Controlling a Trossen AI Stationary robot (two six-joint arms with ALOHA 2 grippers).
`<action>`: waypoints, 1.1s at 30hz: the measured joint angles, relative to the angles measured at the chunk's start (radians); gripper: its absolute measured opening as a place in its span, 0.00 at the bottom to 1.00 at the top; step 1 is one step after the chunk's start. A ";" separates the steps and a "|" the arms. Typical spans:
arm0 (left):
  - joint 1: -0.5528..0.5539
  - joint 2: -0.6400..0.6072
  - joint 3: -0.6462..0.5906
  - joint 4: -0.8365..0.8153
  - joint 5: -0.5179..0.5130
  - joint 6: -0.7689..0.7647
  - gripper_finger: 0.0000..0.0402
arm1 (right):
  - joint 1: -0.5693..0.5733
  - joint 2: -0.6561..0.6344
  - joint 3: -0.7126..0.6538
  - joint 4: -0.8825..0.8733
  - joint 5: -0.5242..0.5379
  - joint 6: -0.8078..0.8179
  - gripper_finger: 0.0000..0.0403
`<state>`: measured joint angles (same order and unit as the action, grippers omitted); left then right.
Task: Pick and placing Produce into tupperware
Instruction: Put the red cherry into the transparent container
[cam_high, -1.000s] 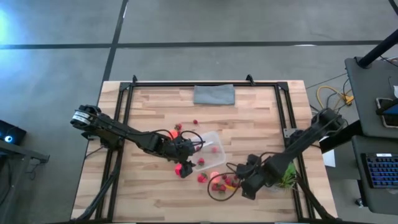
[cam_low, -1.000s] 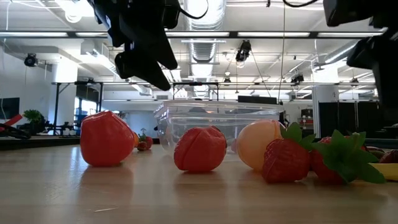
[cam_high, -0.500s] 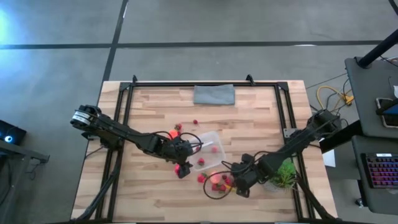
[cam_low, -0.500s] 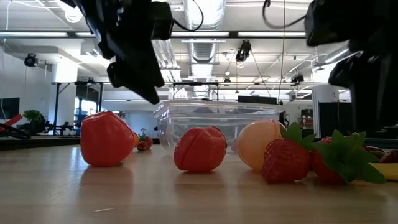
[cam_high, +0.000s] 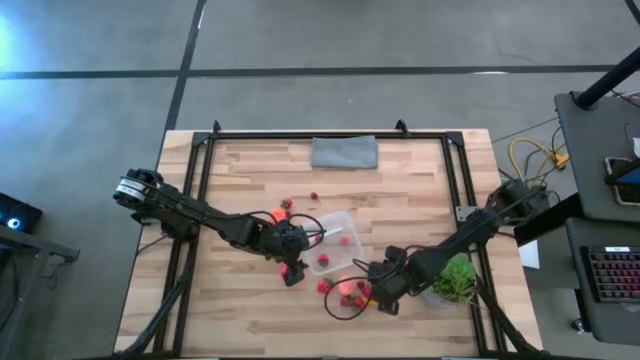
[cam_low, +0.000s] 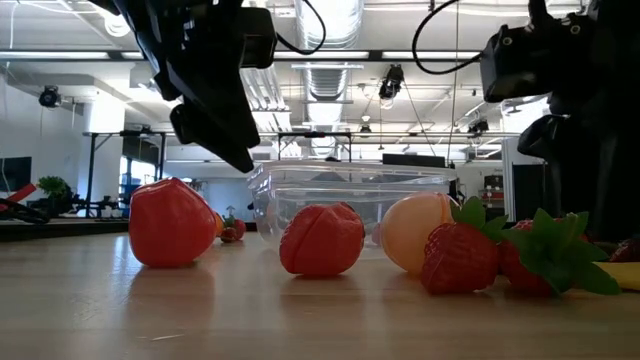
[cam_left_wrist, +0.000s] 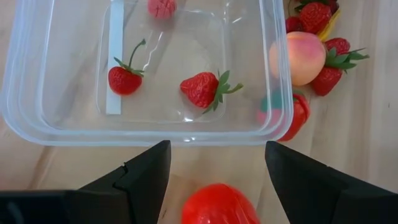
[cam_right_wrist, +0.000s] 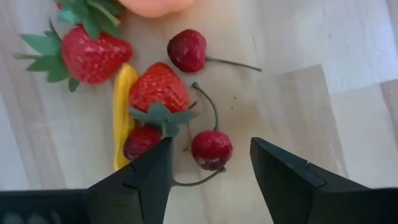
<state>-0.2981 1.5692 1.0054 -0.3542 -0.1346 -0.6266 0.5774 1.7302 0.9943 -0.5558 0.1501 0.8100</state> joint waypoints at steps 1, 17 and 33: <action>0.000 0.000 0.000 0.000 0.000 0.005 0.61 | 0.000 0.003 0.000 -0.002 0.000 -0.004 0.51; 0.000 0.000 0.000 -0.001 -0.001 0.011 0.61 | 0.000 0.047 0.000 0.010 0.000 -0.044 0.44; 0.000 0.000 0.000 -0.001 -0.001 0.011 0.61 | 0.000 0.026 0.010 -0.095 -0.008 -0.004 0.21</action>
<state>-0.2981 1.5692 1.0054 -0.3550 -0.1352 -0.6159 0.5774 1.7558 1.0042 -0.6512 0.1425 0.8059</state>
